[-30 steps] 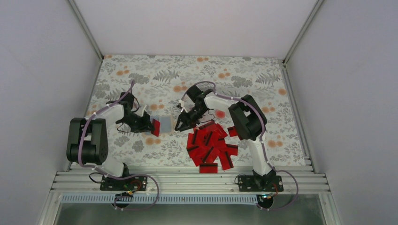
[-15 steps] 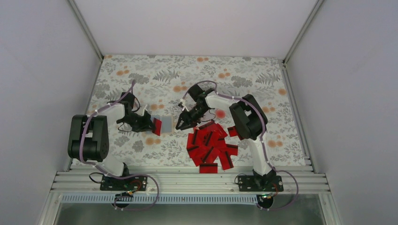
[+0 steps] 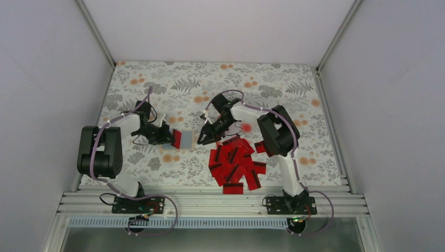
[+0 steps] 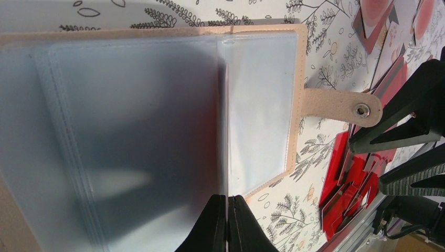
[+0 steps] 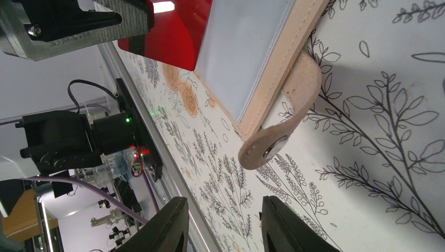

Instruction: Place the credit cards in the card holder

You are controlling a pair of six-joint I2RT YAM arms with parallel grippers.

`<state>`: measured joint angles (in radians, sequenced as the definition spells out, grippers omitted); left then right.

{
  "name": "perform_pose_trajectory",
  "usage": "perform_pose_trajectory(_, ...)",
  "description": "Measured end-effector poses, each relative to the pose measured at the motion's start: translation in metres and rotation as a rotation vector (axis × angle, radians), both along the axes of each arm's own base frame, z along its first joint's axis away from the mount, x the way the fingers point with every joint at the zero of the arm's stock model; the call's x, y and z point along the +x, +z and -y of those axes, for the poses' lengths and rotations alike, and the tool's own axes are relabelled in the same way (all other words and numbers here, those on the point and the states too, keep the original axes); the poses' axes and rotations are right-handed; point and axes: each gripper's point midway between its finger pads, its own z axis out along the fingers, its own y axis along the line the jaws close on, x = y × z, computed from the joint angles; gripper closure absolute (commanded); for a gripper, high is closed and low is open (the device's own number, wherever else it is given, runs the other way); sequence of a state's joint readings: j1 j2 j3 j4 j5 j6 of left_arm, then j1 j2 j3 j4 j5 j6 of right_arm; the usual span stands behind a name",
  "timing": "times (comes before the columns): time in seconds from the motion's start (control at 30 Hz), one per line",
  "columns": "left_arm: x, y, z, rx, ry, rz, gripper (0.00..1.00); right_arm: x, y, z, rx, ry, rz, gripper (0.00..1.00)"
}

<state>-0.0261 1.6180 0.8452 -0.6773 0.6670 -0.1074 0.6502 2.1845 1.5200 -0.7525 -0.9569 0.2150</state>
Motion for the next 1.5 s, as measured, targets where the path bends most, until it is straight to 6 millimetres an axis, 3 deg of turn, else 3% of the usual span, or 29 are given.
perform_pose_trajectory(1.23, 0.013, -0.002, 0.02, -0.076, -0.067, 0.036, 0.98, 0.0, -0.009, 0.002, 0.013, -0.005, -0.048, 0.66)
perform_pose_trajectory(1.5, 0.016, -0.003, 0.036, -0.109, -0.078, 0.035, 0.98, 0.015, -0.022, 0.023, -0.022, -0.068, -0.044, 0.66)
